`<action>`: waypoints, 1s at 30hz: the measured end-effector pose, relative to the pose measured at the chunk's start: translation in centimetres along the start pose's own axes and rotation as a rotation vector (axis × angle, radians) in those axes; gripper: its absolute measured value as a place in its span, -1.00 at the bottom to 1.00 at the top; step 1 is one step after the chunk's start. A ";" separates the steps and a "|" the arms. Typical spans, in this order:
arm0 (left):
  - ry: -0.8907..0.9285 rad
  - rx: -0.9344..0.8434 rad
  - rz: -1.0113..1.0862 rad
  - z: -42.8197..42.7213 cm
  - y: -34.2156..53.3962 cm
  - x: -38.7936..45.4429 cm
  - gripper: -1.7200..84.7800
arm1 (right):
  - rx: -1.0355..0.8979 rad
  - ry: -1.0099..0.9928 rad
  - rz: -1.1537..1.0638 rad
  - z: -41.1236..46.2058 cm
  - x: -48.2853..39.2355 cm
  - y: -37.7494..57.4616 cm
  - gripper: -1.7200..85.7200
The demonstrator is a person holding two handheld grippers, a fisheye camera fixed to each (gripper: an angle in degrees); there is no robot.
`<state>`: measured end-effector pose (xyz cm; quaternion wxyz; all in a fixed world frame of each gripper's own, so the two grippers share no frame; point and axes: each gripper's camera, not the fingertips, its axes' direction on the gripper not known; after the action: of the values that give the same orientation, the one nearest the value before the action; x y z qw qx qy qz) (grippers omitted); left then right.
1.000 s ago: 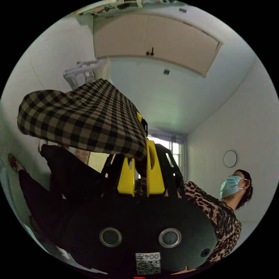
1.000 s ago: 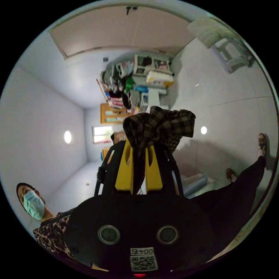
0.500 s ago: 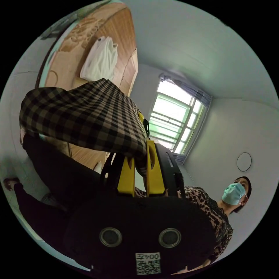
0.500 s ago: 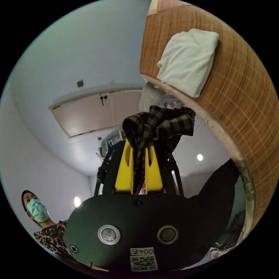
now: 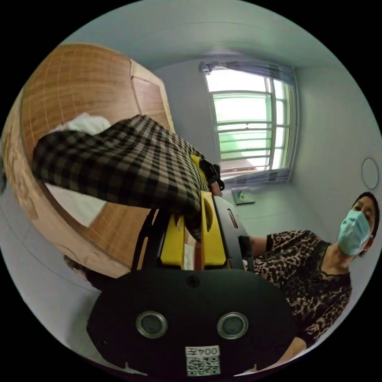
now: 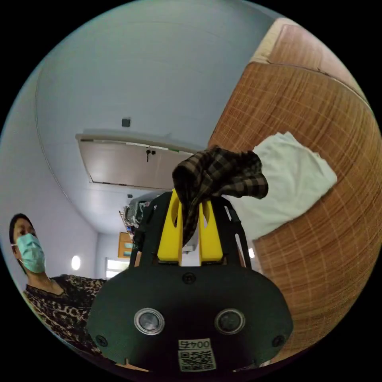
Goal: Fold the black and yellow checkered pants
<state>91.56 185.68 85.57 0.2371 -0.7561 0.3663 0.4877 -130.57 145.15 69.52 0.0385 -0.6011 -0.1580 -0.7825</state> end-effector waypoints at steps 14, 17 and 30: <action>-0.086 -0.016 -0.305 3.5 0.6 -21.3 -0.79 | -0.124 0.296 0.129 1.8 16.1 -3.1 -0.81; -0.171 -0.013 -0.314 3.7 2.5 -20.9 -0.79 | -0.180 0.410 0.113 2.8 15.2 -3.0 -0.80; -0.115 0.183 -0.413 -7.0 24.9 -12.9 -0.90 | -0.082 0.420 0.240 -2.6 4.0 8.5 -0.96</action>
<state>72.68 169.39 100.20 0.4200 -0.7613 0.2323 0.4359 -131.96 136.79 74.41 0.1390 -0.4408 -0.0420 -0.8858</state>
